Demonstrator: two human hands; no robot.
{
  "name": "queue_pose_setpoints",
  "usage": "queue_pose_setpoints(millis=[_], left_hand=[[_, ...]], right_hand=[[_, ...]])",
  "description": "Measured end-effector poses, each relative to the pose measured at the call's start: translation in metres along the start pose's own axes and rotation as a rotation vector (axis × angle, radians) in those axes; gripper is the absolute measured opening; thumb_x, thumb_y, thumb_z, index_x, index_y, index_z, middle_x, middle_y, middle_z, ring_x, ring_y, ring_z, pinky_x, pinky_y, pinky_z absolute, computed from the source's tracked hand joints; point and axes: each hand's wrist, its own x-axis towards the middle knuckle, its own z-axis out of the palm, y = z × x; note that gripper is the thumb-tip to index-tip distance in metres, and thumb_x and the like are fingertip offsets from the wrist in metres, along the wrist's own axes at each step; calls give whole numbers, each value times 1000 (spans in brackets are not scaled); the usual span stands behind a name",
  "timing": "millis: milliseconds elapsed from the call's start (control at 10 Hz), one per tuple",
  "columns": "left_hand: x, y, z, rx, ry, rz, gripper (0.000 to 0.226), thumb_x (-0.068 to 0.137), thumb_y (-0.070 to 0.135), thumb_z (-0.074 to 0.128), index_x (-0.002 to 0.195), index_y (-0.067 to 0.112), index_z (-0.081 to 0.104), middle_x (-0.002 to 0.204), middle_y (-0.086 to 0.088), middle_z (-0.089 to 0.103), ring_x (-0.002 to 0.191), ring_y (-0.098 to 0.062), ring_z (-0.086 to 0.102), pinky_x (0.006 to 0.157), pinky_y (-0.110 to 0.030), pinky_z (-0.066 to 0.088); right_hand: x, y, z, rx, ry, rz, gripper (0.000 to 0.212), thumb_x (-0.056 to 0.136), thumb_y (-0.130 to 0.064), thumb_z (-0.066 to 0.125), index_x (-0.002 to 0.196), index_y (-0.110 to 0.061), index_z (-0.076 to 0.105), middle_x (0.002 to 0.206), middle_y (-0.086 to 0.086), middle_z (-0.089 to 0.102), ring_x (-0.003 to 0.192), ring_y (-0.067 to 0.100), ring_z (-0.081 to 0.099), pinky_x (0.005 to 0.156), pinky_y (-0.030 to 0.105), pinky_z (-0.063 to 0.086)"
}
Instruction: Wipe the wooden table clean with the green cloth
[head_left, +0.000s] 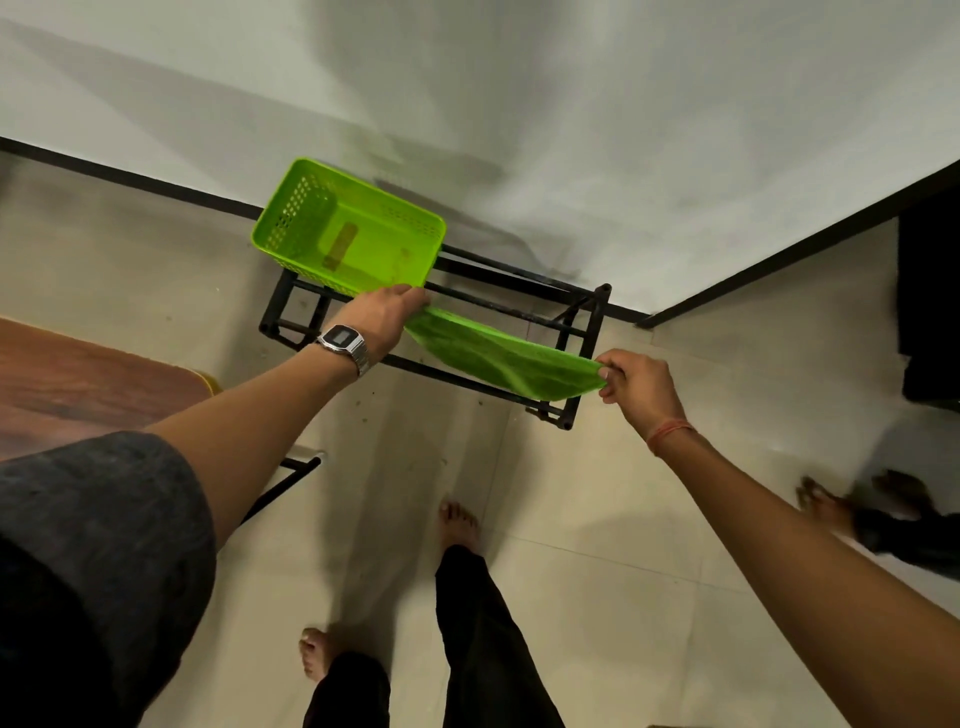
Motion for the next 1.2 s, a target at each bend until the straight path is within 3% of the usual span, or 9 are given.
queue_pose_setpoints(millis=[200, 300, 400, 500, 800, 1000, 1100, 1200], left_hand=[[-7, -13, 39, 9, -69, 1, 43, 89, -6, 42, 128, 10, 53, 123, -20, 55, 92, -41, 61, 68, -38, 43], [-26, -16, 63, 40, -81, 51, 36, 90, -4, 45, 123, 7, 56, 120, -20, 56, 86, -40, 61, 63, -36, 36], [-49, -22, 92, 71, -121, 143, 33, 93, 0, 46, 123, 7, 57, 118, -18, 57, 94, -36, 60, 69, -38, 43], [-66, -27, 115, 110, -233, 134, 37, 96, 4, 42, 130, 13, 54, 130, -10, 53, 111, -30, 54, 88, -40, 46], [-86, -36, 143, 167, -279, 101, 33, 93, 4, 49, 122, 12, 60, 127, -9, 52, 110, -28, 52, 81, -38, 53], [-82, -35, 156, 223, -328, 106, 32, 95, 6, 46, 123, 13, 59, 127, -8, 50, 113, -25, 50, 88, -35, 51], [-84, -35, 166, 292, -399, 66, 33, 97, 8, 43, 125, 16, 58, 127, -5, 50, 113, -22, 51, 90, -34, 51], [-86, -37, 176, 382, -503, 10, 35, 97, 9, 41, 127, 18, 57, 132, -4, 50, 115, -25, 52, 90, -38, 52]], right_hand=[[-4, 17, 22, -135, -77, -52, 21, 92, -1, 51, 94, -5, 71, 83, 14, 68, 78, 29, 65, 73, 36, 54], [-15, 33, 40, -283, -238, -87, 20, 92, -5, 54, 98, -6, 73, 95, 14, 72, 89, 32, 66, 79, 36, 52], [-29, 47, 64, -395, -422, -32, 23, 94, -16, 55, 107, -9, 72, 107, 16, 70, 99, 35, 64, 82, 36, 49], [-39, 55, 86, -420, -493, 16, 24, 94, -23, 55, 108, -12, 72, 109, 16, 70, 100, 35, 64, 81, 35, 48], [-49, 65, 116, -448, -434, 67, 25, 98, -20, 49, 107, -7, 70, 106, 15, 66, 97, 35, 62, 77, 36, 45], [-47, 67, 126, -476, -447, 84, 27, 99, -20, 49, 110, -6, 69, 110, 15, 66, 100, 34, 62, 80, 35, 45], [-49, 71, 134, -493, -509, 100, 26, 96, -14, 50, 114, -9, 69, 117, 15, 66, 106, 34, 61, 85, 34, 47], [-52, 75, 140, -481, -624, 105, 39, 93, -14, 57, 132, -13, 58, 139, 9, 55, 124, 28, 54, 102, 31, 42]])
